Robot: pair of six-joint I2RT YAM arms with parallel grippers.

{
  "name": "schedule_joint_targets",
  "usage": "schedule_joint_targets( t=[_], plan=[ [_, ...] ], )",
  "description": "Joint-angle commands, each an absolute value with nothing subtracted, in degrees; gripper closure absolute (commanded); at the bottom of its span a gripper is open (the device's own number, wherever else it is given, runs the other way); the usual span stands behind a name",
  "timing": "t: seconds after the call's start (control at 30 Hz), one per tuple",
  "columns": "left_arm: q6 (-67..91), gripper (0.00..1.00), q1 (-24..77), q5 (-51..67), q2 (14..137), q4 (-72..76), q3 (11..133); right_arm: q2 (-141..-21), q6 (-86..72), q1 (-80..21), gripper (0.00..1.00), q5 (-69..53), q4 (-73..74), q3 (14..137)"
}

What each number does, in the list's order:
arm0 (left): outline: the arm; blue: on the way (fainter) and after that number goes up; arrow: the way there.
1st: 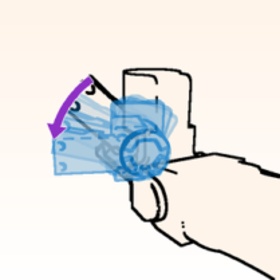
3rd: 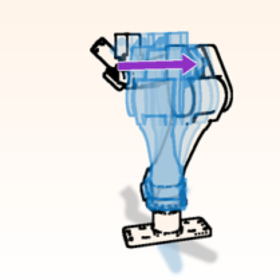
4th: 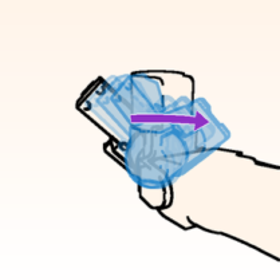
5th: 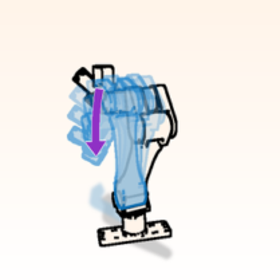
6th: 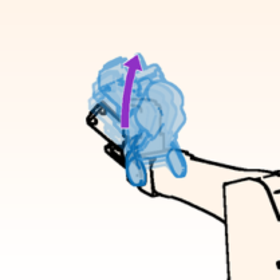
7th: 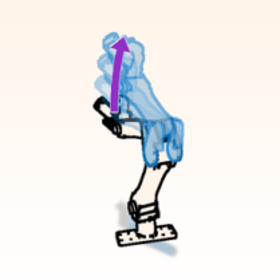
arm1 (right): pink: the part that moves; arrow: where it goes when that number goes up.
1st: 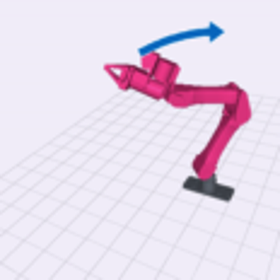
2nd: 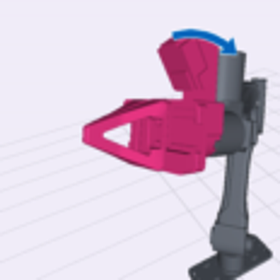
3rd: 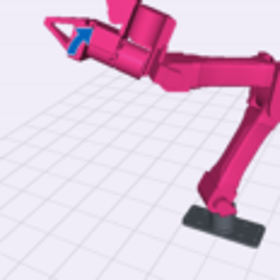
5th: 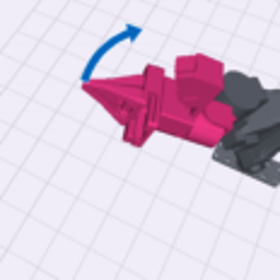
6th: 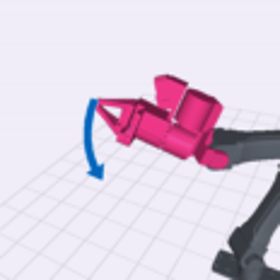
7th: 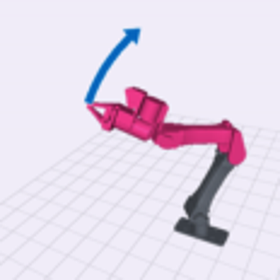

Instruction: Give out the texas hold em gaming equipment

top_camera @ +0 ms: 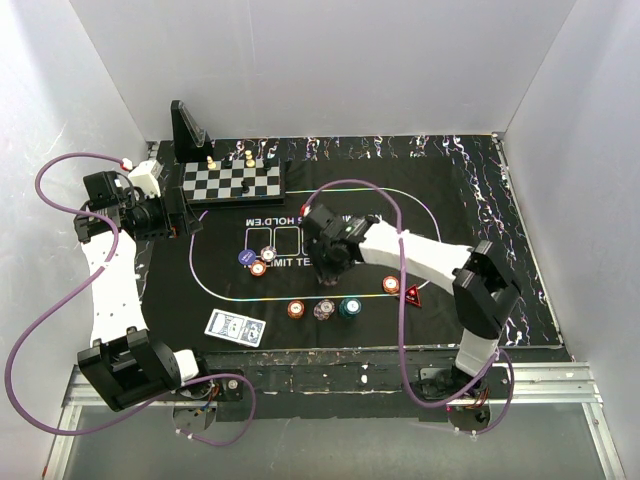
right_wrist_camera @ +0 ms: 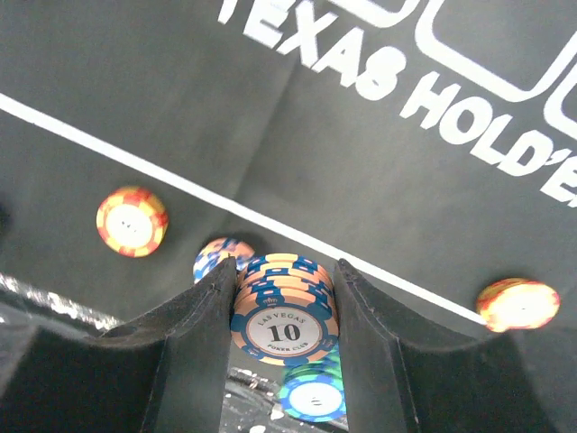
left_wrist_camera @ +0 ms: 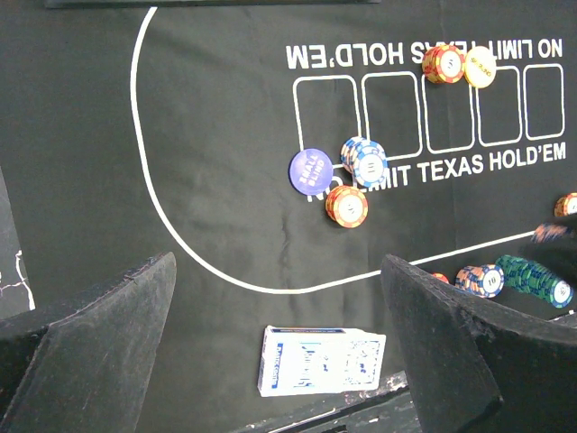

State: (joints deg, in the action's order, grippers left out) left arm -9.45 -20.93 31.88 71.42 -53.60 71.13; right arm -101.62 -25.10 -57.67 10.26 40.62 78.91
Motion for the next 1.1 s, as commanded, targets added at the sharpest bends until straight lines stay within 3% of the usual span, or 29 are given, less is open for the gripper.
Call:
schedule_joint_targets(
  t=[0.0,0.43,1.07],
  plan=[
    [-10.11,0.02,-21.27,31.82,70.57,-54.31,72.95,-100.98,-23.38,-49.68,0.67,10.99,41.75,85.85],
    [-10.90,0.02,-21.27,32.69,72.77,-54.05,73.48,-117.32,-21.53,-35.78,0.69,12.31,41.84,101.68],
    [-11.87,0.00,-21.27,34.10,74.18,-53.79,73.30,-131.92,-21.80,-30.59,0.69,11.51,42.18,113.64]
  ],
)
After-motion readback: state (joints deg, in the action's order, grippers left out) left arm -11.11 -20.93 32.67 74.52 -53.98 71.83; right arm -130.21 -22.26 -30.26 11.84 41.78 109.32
